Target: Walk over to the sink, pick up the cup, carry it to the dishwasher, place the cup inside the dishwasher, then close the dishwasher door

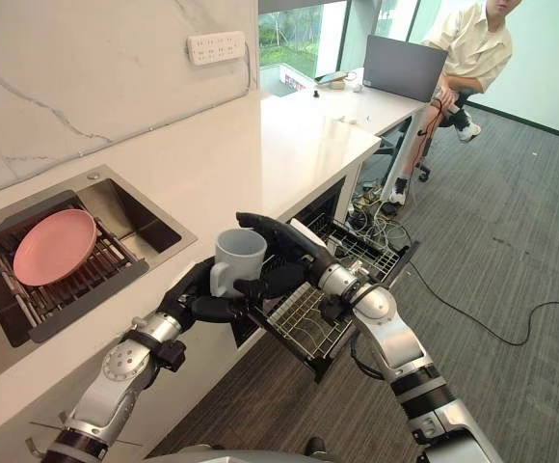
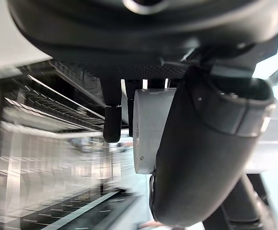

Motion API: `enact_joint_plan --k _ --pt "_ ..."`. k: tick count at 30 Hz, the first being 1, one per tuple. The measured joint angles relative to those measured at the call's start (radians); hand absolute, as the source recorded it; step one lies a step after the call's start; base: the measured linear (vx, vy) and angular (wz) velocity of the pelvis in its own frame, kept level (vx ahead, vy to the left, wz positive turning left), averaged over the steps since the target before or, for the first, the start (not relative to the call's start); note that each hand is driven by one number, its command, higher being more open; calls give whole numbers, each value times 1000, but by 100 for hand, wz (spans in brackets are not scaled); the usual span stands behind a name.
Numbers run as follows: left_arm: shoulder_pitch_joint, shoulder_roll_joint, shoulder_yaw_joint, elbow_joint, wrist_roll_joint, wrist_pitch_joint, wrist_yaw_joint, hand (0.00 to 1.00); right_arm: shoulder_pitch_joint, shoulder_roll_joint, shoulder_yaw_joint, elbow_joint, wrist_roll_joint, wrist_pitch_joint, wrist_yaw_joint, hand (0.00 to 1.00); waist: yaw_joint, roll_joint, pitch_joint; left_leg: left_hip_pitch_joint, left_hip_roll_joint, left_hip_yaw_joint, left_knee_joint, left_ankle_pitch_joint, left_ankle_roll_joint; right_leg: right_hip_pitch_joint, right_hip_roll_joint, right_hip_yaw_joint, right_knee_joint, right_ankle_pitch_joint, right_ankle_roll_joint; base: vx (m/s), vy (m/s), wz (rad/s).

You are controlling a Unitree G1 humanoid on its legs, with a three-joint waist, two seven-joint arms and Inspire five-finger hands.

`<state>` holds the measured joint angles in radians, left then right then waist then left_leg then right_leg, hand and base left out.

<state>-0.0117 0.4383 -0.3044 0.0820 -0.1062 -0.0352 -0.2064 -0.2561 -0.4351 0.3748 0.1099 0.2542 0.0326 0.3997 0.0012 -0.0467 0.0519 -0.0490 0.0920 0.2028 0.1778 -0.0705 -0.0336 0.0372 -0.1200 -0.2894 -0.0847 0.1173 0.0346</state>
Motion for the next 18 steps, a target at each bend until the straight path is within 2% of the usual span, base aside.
enact_joint_plan --k 6,15,16,18 --pt "-17 33 -32 14 73 27 -43 30 -4 -19 27 38 0 37 7 30 -1 0 0 -1 3 1 -1 7 -2 -4 7 2 0 10 7 0 0 0" --pt "-53 58 -54 14 93 36 -62 30 -17 -43 33 37 0 40 12 30 0 -4 0 0 2 4 0 6 -3 -4 8 6 0 10 8 0 0 0" --pt "-53 58 -52 14 92 36 -62 90 -17 -43 31 35 0 40 12 30 1 -4 0 1 3 4 -1 6 -3 -4 8 6 0 10 7 0 0 0" --pt "-52 53 -45 12 89 36 -62 90 -17 -39 24 32 -1 40 12 30 2 -6 1 5 4 6 -3 6 -3 -2 9 9 0 10 7 0 0 0"
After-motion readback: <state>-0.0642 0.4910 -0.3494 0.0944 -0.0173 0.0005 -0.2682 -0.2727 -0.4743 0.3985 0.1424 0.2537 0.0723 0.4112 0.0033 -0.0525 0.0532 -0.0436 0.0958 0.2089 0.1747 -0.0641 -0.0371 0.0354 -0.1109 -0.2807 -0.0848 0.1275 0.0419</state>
